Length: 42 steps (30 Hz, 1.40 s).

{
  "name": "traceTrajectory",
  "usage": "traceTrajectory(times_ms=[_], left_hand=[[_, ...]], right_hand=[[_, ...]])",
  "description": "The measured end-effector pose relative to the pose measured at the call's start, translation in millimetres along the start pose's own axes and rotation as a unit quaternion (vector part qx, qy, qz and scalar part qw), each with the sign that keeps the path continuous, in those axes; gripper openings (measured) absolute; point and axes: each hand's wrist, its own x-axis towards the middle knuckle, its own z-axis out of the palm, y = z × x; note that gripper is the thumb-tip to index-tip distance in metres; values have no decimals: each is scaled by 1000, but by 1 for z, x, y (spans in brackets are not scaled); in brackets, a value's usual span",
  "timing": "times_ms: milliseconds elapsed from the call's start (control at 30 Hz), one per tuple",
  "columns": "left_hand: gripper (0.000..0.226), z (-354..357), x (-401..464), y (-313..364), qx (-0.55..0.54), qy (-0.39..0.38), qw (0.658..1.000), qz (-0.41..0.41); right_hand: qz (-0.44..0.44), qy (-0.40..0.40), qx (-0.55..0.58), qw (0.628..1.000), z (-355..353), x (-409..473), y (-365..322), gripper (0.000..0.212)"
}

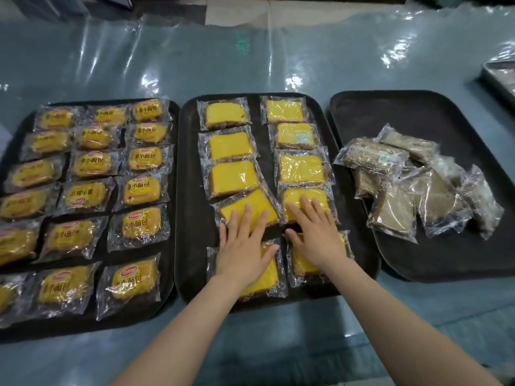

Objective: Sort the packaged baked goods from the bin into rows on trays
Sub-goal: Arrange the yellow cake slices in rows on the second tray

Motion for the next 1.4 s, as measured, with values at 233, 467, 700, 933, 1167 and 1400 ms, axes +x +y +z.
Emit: traceTrajectory(times_ms=[233,467,700,933,1167,1400], left_hand=[[71,4,-8,-18,29,1,999,35],[67,-3,-5,-13,24,0,999,29],[78,0,-6,-14,53,-12,998,27],[84,3,-7,-8,54,19,998,14],[83,0,-5,3,29,23,999,1],[73,-12,20,39,-3,64,998,-1]], right_hand=[[12,80,-9,997,9,-12,6,50],[11,107,5,994,4,-9,5,39],[26,45,-6,999,2,-22,17,50],[30,34,-17,999,2,-26,16,57],[5,22,7,1000,-10,-25,22,60],[-70,53,64,994,-48,-11,43,56]])
